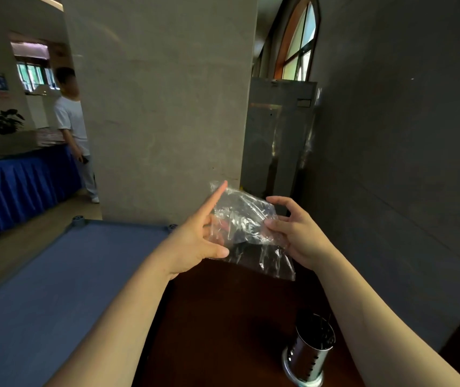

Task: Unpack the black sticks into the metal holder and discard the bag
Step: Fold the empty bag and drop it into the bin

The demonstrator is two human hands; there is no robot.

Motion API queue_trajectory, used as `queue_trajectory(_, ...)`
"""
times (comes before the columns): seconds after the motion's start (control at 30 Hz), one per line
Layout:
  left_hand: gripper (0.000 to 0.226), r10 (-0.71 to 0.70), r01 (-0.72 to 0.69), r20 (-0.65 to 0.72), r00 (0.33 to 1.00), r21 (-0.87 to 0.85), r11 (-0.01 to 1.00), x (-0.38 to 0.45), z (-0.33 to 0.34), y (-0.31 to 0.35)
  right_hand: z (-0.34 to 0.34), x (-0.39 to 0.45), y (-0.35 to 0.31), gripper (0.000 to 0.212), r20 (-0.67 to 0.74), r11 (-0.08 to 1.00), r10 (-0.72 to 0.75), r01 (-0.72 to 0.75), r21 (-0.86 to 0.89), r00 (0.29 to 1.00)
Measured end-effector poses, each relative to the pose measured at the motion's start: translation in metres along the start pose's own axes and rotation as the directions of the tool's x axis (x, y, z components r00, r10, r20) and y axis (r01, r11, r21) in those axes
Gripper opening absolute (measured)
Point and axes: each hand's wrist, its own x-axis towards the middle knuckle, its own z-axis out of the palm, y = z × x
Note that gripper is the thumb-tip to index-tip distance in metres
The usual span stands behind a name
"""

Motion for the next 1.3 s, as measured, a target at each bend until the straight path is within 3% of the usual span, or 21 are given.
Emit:
queue_trajectory(0.2,0.081,0.012,0.026,-0.178,0.984,0.210,0.977,0.008,0.000,-0.009,0.001,0.001,0.000,0.034,-0.083,0.994,0.081,-0.075,0.076,0.993)
queue_trajectory(0.27,0.073,0.021,0.035,-0.233,0.972,0.233,0.972,0.010,0.000,-0.013,0.001,-0.003,-0.001,0.043,-0.059,0.997,0.056,-0.052,0.064,0.997)
queue_trajectory(0.37,0.068,0.016,0.033,-0.271,0.963,0.175,0.984,0.013,-0.002,-0.017,-0.003,-0.011,-0.001,0.090,0.037,0.978,-0.011,0.018,-0.210,0.999)
queue_trajectory(0.47,0.063,-0.033,0.041,-0.269,0.963,0.024,0.999,0.017,-0.004,-0.018,0.003,-0.016,-0.005,0.103,0.097,0.811,-0.088,0.128,-0.571,0.991)
queue_trajectory(0.6,0.058,-0.100,0.056,-0.198,0.975,-0.216,0.975,0.019,-0.006,-0.020,0.009,-0.020,-0.007,0.074,0.122,0.691,-0.213,0.237,-0.683,0.970)
queue_trajectory(0.7,0.052,-0.090,0.050,-0.206,0.974,-0.190,0.980,0.016,-0.009,-0.018,0.010,-0.022,-0.008,0.033,0.109,0.597,-0.372,0.327,-0.733,0.922)
queue_trajectory(0.8,0.036,-0.027,0.017,-0.260,0.965,-0.040,0.999,0.011,-0.010,-0.013,0.008,-0.020,-0.009,0.008,0.137,0.617,-0.443,0.413,-0.670,0.886)
queue_trajectory(0.93,0.004,0.059,0.009,-0.344,0.937,0.191,0.981,0.011,-0.012,-0.012,0.004,-0.012,-0.005,0.009,0.068,0.800,-0.349,0.335,-0.497,0.935)
queue_trajectory(1.03,0.016,0.042,-0.017,-0.304,0.952,0.082,0.996,0.008,-0.014,-0.008,0.000,-0.007,0.000,0.007,0.080,0.911,-0.244,0.257,-0.322,0.966)
queue_trajectory(1.13,0.016,-0.019,0.006,-0.222,0.975,-0.060,0.998,0.004,-0.016,-0.004,-0.006,-0.006,0.004,0.023,0.106,0.974,-0.146,0.162,-0.156,0.984)
queue_trajectory(1.3,0.012,-0.093,0.048,-0.252,0.963,-0.180,0.983,0.002,-0.021,-0.005,-0.007,-0.013,0.005,0.050,0.158,0.992,-0.056,0.073,-0.107,0.986)
